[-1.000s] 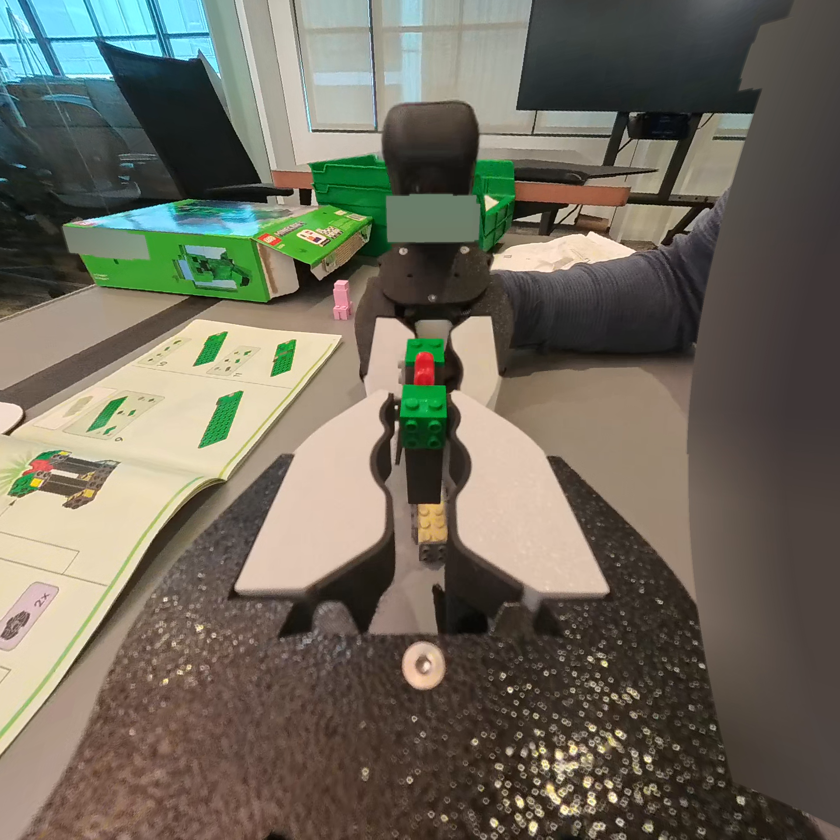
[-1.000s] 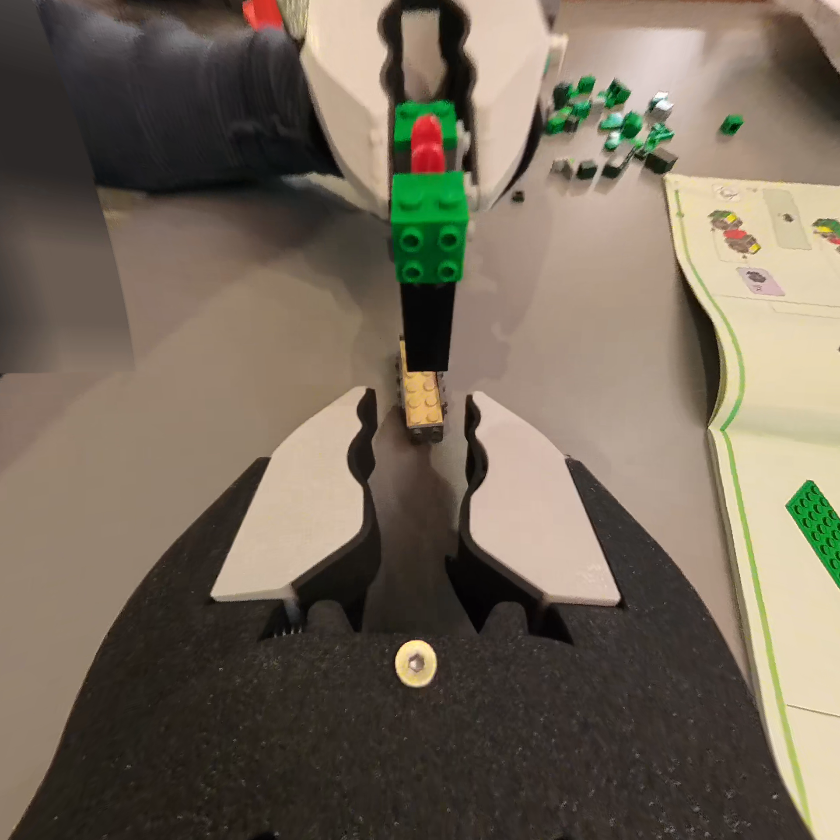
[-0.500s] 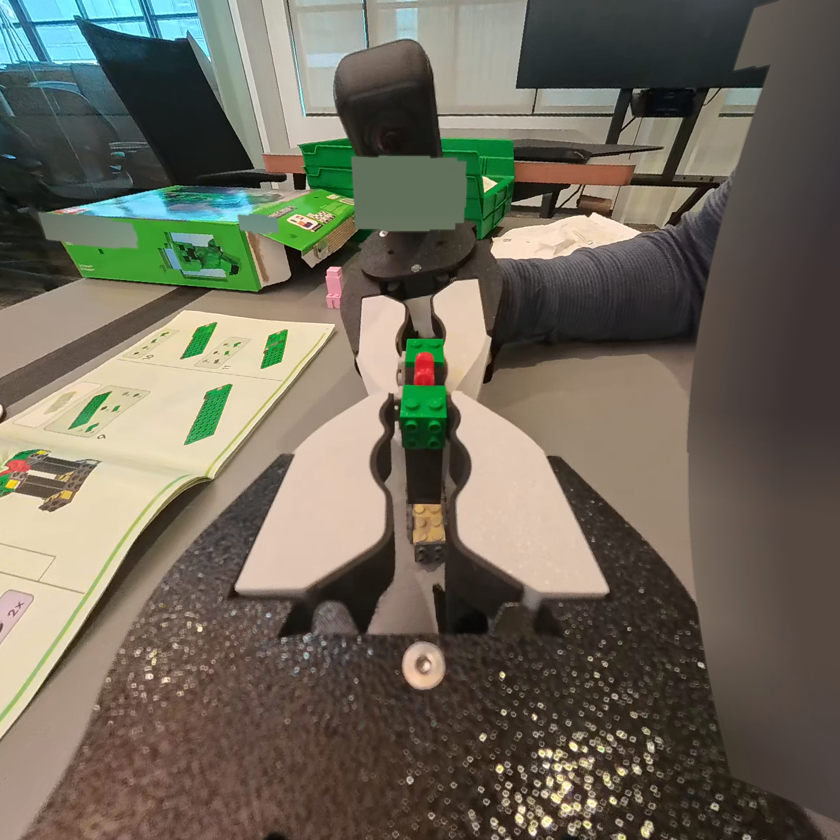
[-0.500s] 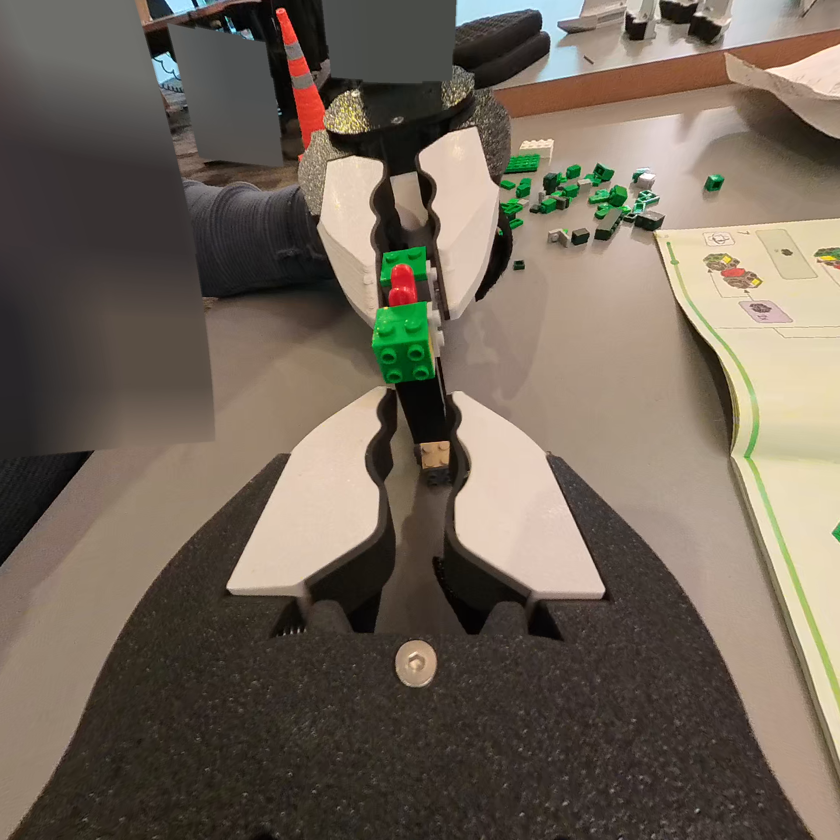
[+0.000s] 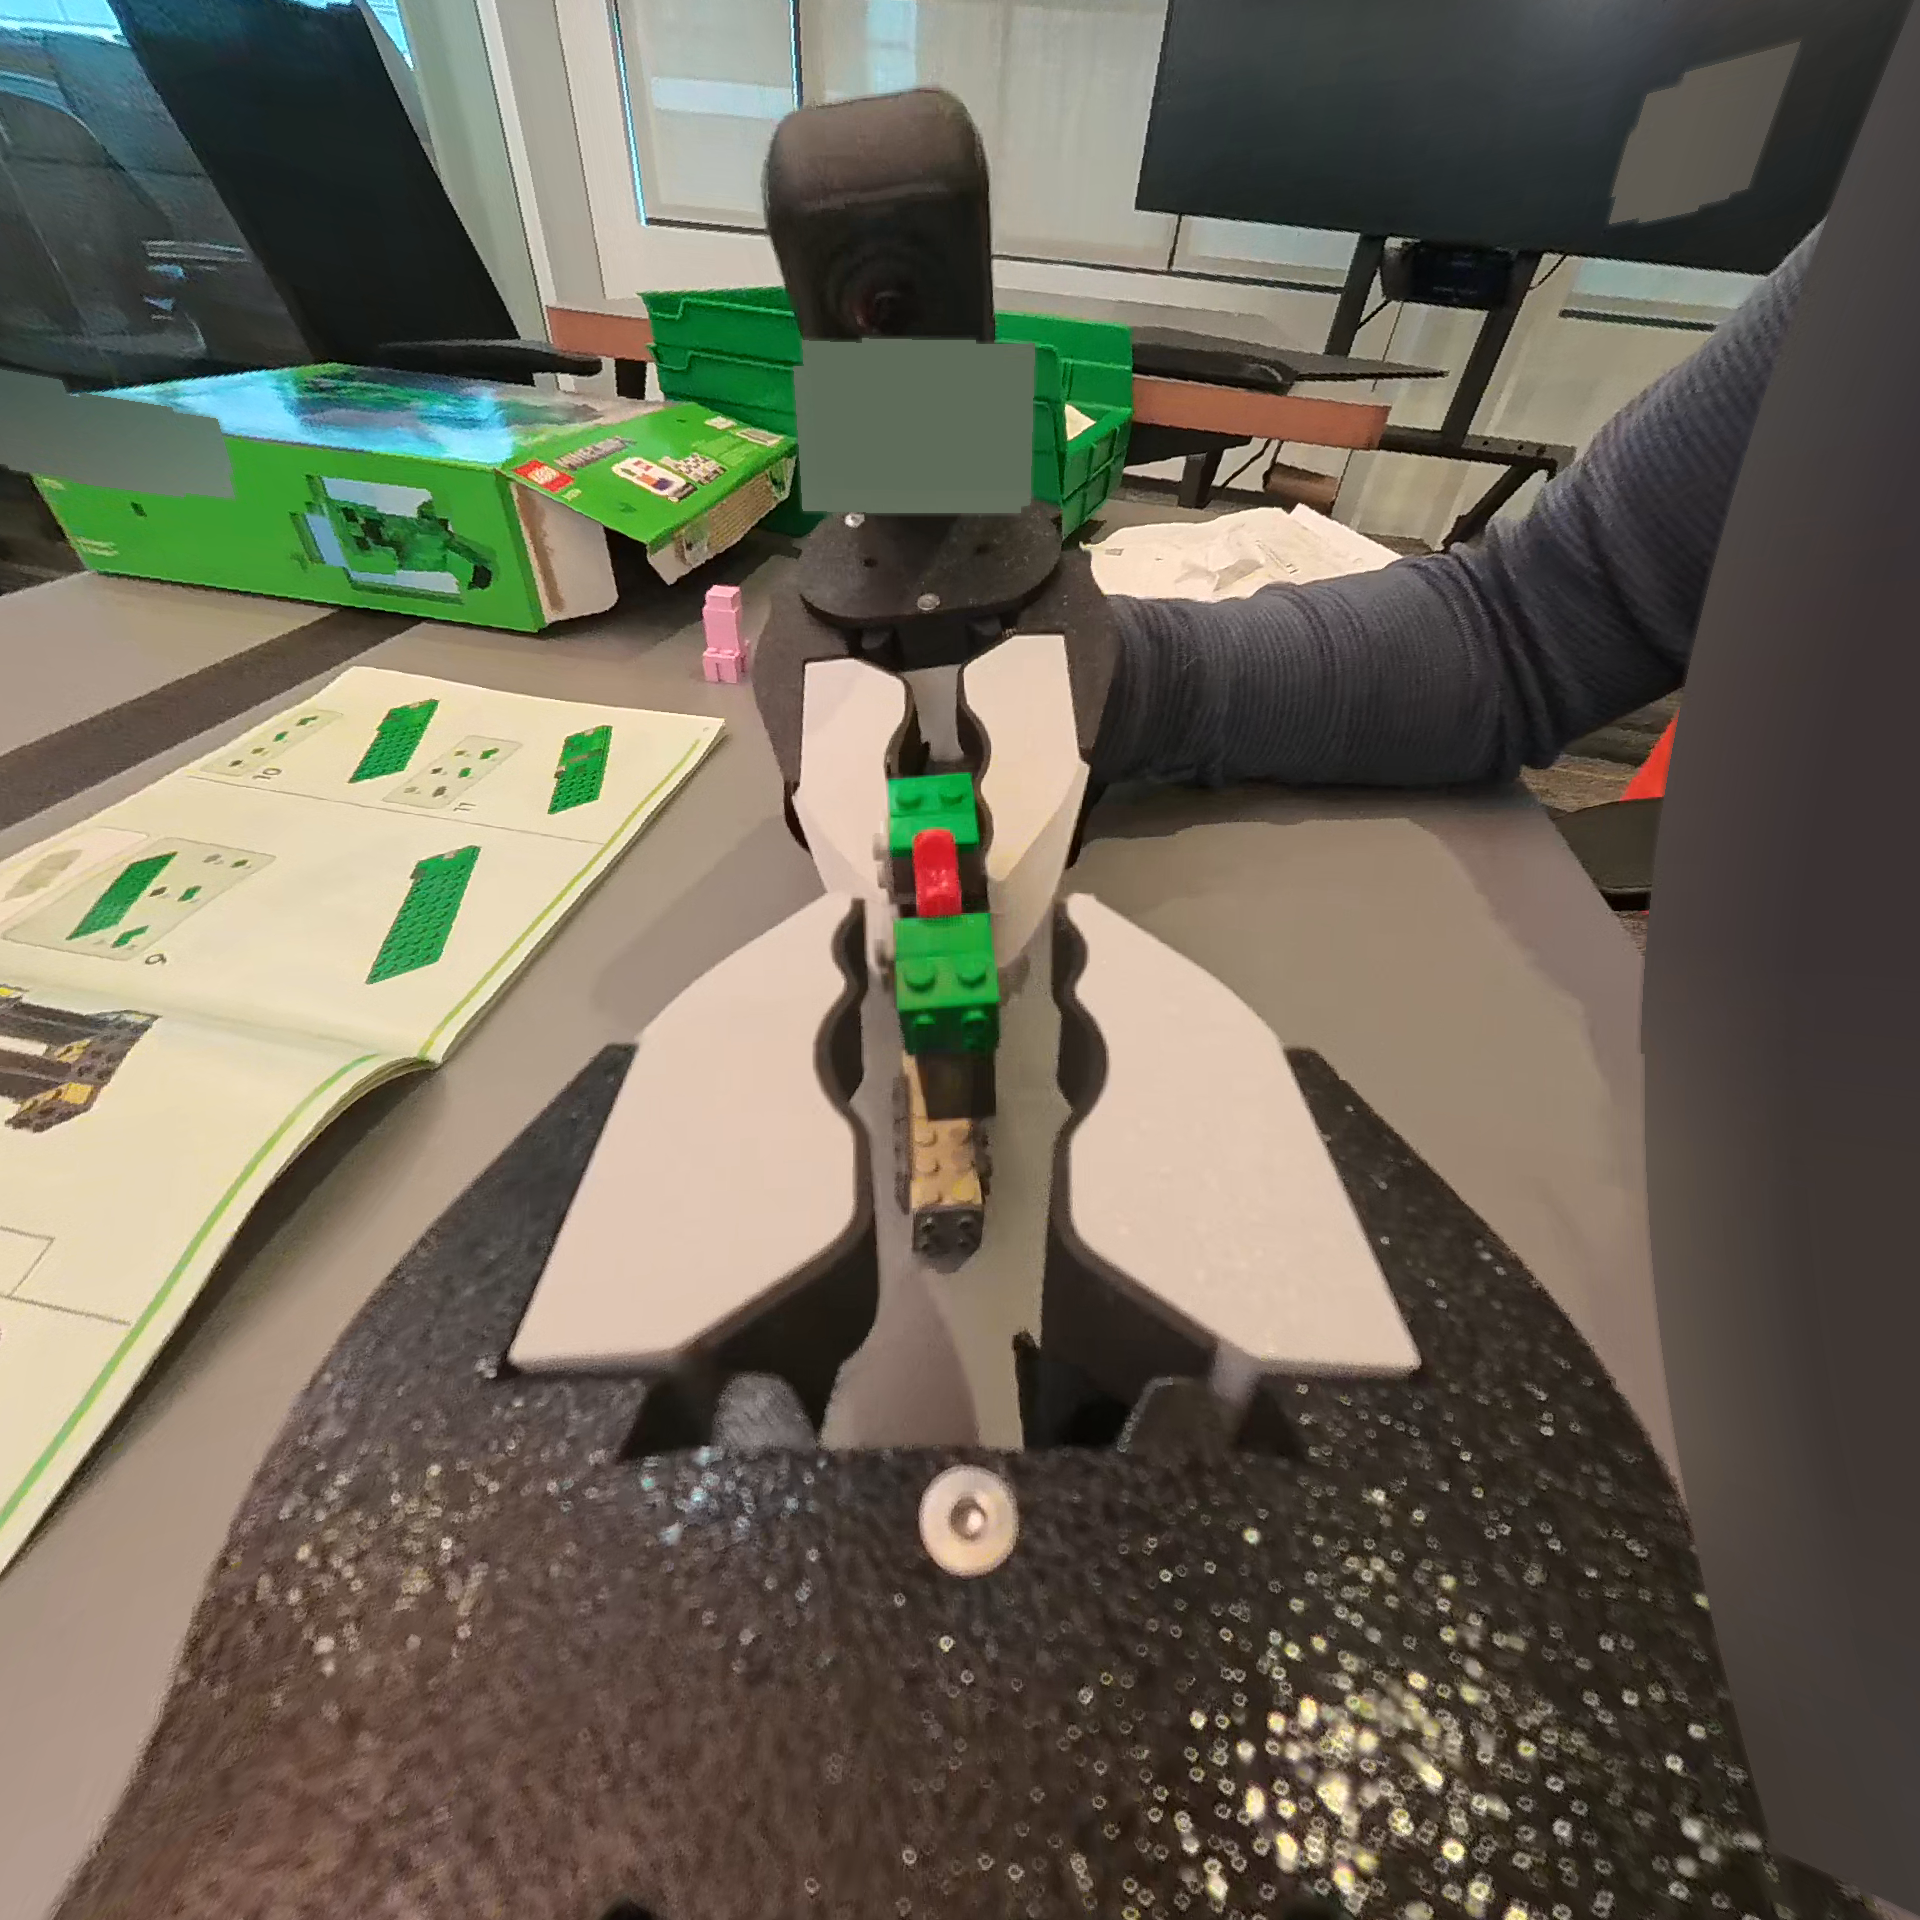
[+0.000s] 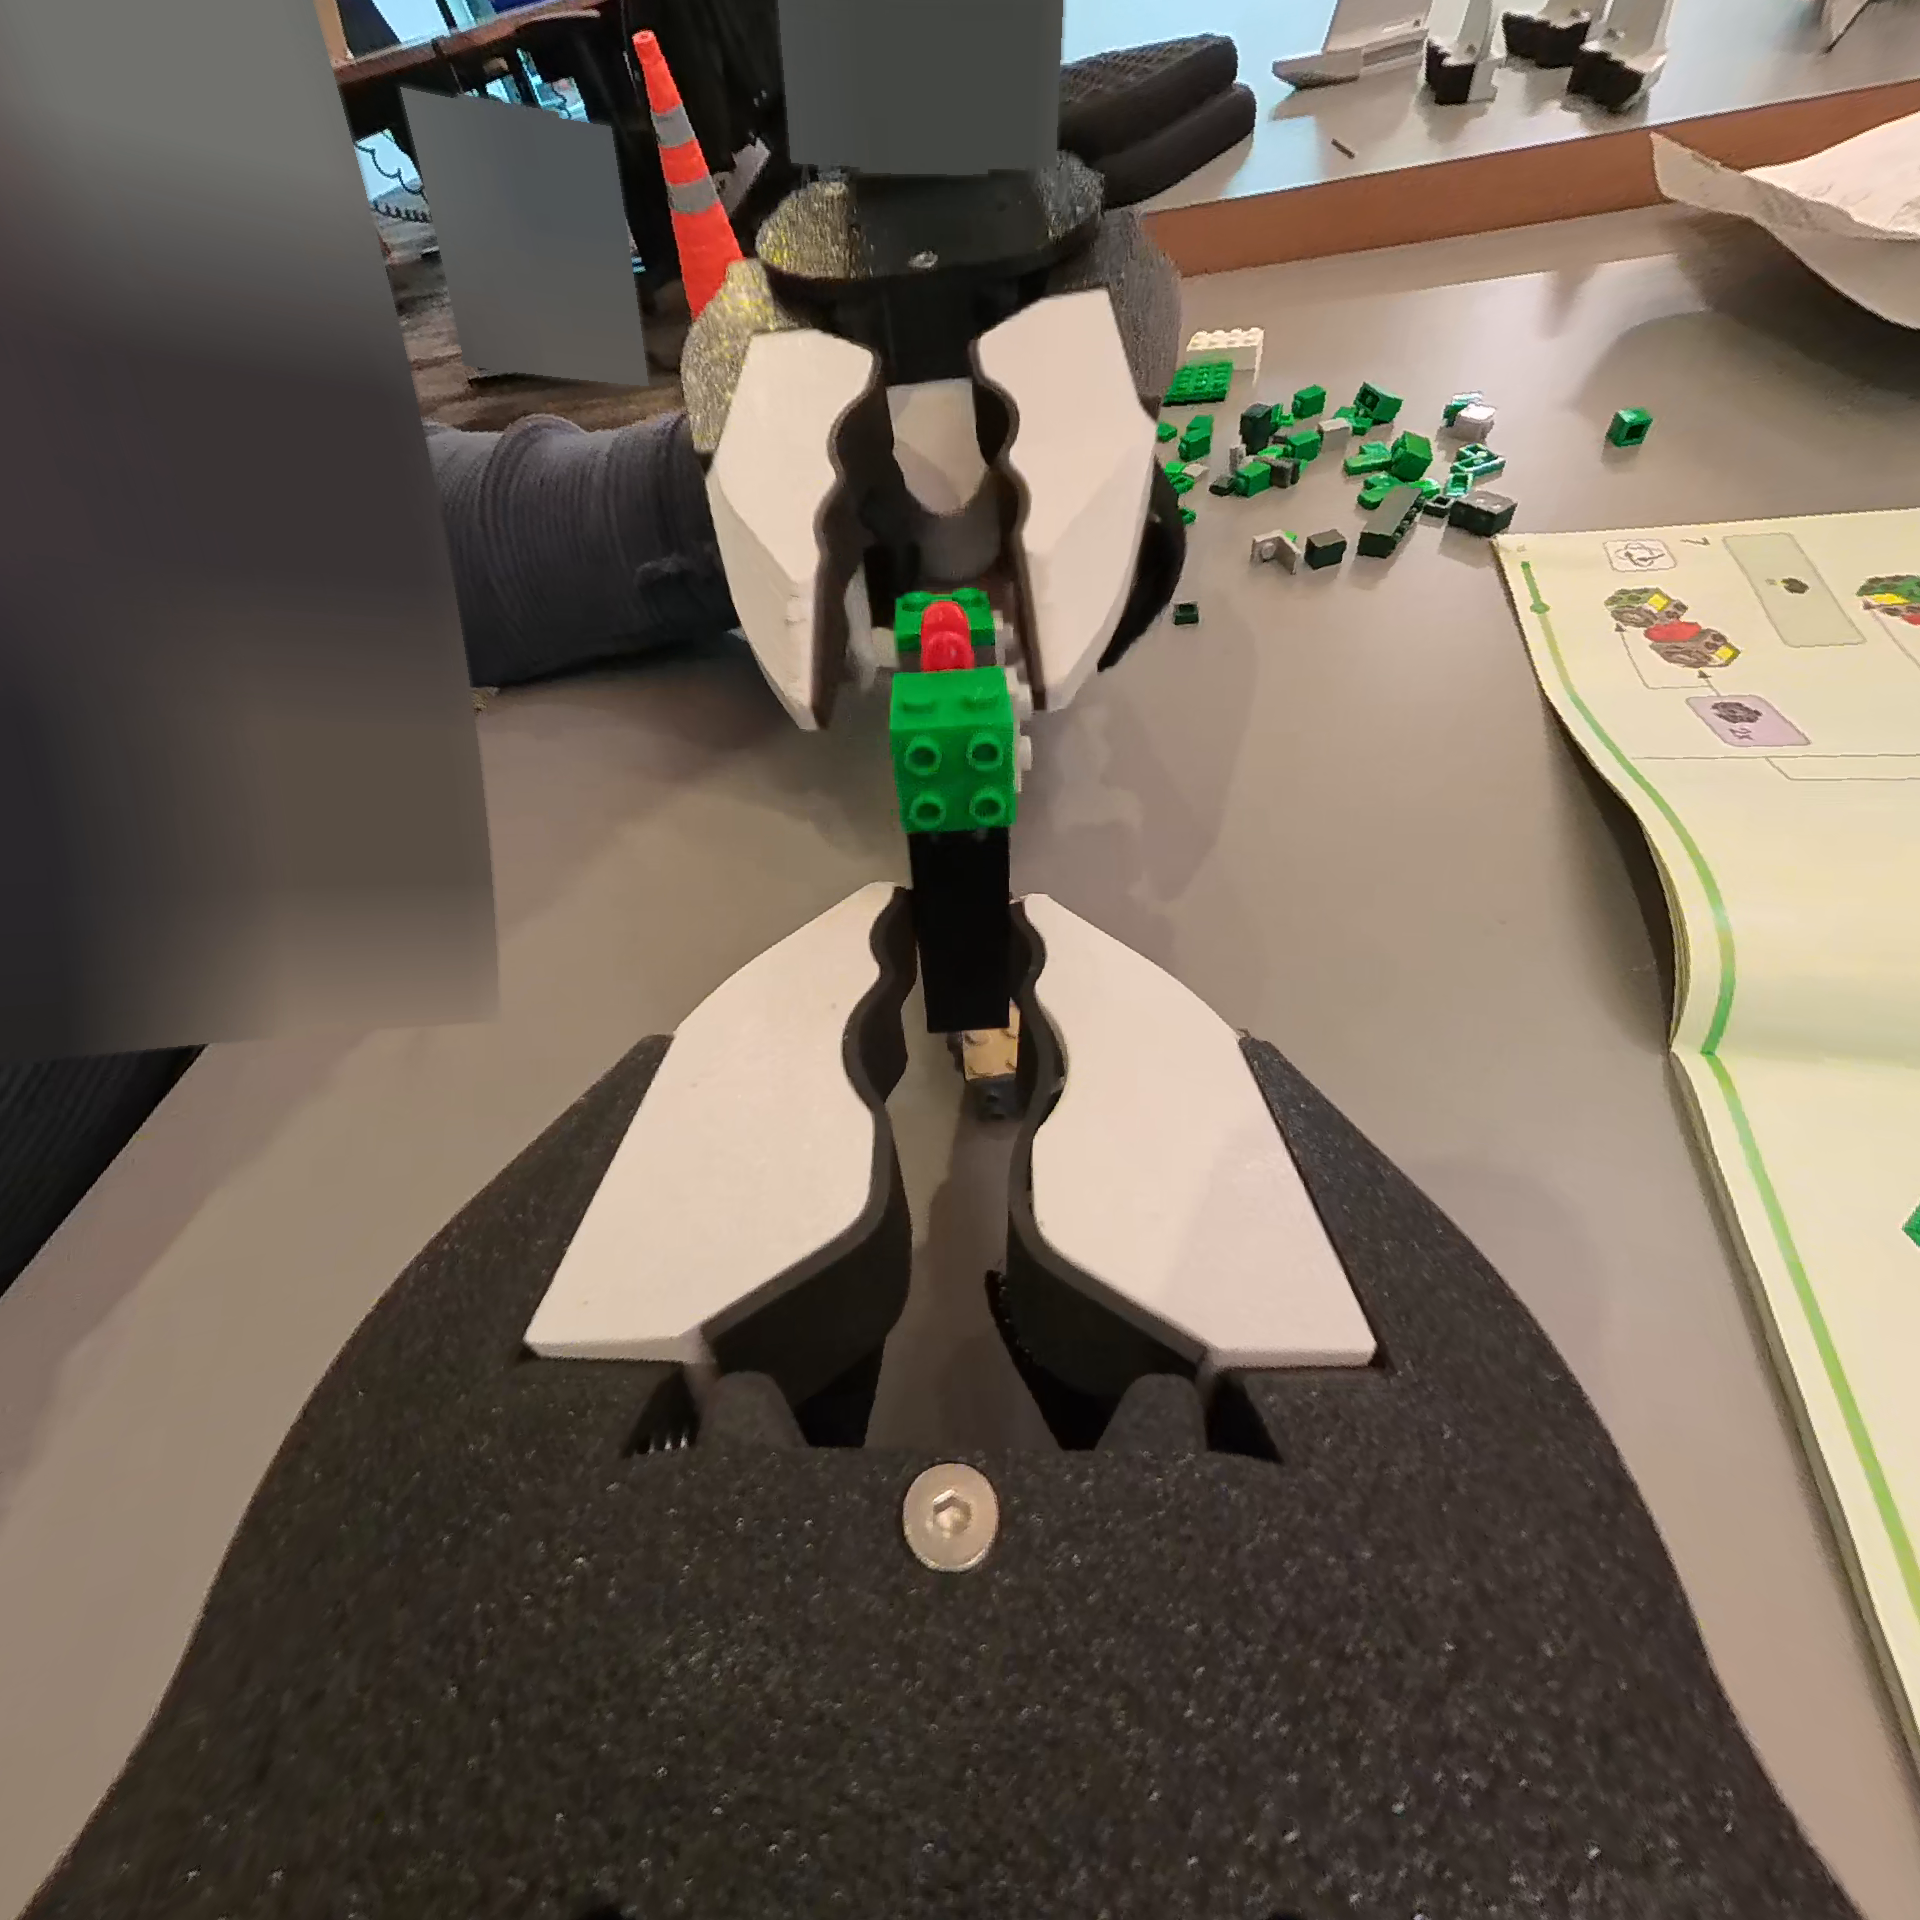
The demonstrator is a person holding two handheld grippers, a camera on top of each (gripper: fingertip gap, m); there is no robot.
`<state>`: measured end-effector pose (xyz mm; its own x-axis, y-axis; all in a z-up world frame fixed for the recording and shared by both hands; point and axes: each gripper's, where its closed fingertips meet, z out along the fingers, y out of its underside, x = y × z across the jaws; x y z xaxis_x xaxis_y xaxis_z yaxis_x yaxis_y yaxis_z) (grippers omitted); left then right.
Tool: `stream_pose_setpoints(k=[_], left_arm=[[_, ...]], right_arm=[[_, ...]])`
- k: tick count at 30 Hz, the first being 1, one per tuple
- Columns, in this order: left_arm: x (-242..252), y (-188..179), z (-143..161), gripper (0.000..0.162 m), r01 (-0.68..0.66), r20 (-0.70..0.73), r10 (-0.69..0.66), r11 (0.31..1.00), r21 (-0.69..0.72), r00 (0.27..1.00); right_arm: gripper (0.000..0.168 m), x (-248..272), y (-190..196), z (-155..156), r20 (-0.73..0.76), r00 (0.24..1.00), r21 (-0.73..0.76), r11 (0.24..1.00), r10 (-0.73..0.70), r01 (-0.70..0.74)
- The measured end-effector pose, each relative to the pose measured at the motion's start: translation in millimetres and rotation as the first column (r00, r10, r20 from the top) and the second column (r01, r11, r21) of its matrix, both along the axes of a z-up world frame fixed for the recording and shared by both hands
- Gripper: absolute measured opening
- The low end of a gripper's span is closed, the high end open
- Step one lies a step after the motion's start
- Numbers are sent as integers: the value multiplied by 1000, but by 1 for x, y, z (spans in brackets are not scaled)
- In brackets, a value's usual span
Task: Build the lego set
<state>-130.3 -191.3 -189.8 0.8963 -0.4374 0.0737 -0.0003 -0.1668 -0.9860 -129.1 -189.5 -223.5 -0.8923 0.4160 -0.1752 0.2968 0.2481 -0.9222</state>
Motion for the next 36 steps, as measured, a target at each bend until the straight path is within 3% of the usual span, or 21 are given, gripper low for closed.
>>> stream_pose_setpoints(k=[6,17,27,36], left_arm=[[-5,-2,-16,43,-8,29,12,992,-126,999],[-17,-3,-14,47,-45,92,56,992,-121,994],[-5,2,2,28,26,224,-24,1000,-7,974],[-2,2,7,18,18,172,-25,999,40,985]], right_arm=[[16,-3,2,2,-22,1000,-5,1000,-23,23],[16,-14,16,21,-133,984,-109,988,-121,107],[16,-6,7,36,-176,982,-200,979,-74,38],[16,-4,3,35,-193,980,-193,981,-51,13]])
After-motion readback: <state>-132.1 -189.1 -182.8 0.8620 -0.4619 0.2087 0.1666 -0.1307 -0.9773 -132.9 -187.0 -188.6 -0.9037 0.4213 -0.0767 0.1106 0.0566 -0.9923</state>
